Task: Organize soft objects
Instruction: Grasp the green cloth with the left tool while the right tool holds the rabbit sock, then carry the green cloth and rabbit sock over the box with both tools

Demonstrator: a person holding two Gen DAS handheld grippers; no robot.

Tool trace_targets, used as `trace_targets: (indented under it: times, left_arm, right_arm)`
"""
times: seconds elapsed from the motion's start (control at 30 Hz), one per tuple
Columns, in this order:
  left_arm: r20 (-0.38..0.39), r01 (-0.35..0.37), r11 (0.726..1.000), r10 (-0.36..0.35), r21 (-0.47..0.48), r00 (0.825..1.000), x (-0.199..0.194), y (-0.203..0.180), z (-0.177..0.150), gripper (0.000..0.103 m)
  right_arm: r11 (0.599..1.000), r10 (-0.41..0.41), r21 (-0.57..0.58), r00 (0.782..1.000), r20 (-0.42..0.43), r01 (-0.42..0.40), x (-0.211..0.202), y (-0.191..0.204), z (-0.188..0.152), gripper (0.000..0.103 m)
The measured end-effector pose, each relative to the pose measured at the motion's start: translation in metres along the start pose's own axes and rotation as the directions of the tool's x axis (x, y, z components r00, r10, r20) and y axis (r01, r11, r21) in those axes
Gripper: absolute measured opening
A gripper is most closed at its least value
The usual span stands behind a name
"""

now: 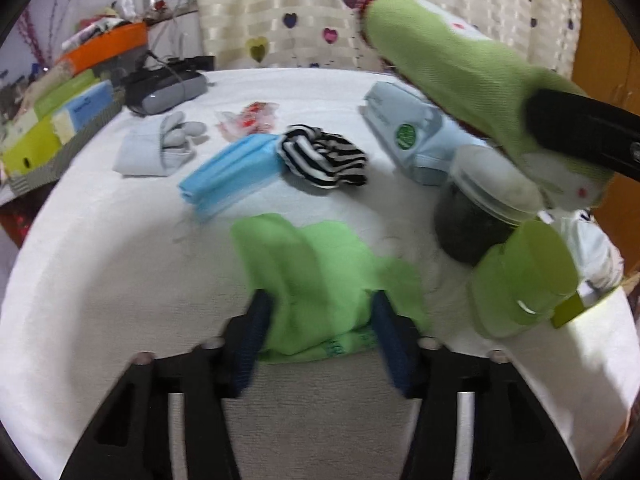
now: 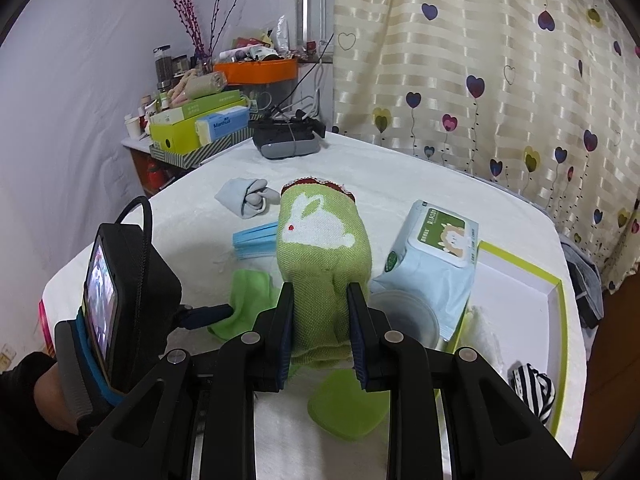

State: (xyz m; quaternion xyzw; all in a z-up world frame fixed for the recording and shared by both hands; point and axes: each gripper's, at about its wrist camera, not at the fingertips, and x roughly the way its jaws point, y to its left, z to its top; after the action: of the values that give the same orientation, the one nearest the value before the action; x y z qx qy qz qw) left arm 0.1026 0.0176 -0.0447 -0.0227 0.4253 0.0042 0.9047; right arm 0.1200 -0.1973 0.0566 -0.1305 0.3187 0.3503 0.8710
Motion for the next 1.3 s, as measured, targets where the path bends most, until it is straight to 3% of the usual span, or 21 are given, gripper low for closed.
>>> trace_targets:
  times: [0.13,0.23,0.43,0.87,1.3]
  left_arm:
    - [0.006,-0.012,1.0,0.012,-0.003,1.0,-0.002,0.006,-0.001,0.019]
    - [0.009,0.008,1.0,-0.008,-0.005,1.0,-0.006,0.007,-0.003,0.009]
    - [0.04,0.081,0.996,-0.079,-0.048,0.996,-0.017,0.015,-0.002,0.007]
    - [0.228,0.135,0.987,-0.112,-0.086,0.967,-0.082,0.029,0.013,0.007]
    - [0.298,0.187,0.982,-0.168,-0.034,0.94,-0.119,0.0,0.018,0.007]
  right_arm:
    - [1.0,-0.001,0.002,1.0,0.005,0.001,-0.003,0.0,-0.001,0.025]
    - [1.0,-0.002,0.001,1.0,0.009,0.002,-0.006,0.001,-0.001,0.025]
    - [1.0,-0.007,0.005,1.0,0.019,0.007,-0.013,0.001,-0.003,0.025]
    - [0.999,-0.02,0.049,0.998,0.059,0.017,-0.034,-0.005,-0.013,0.025]
    - [0.991,-0.067,0.123,0.992,0.105,0.054,-0.068,-0.024,-0.034,0.025]
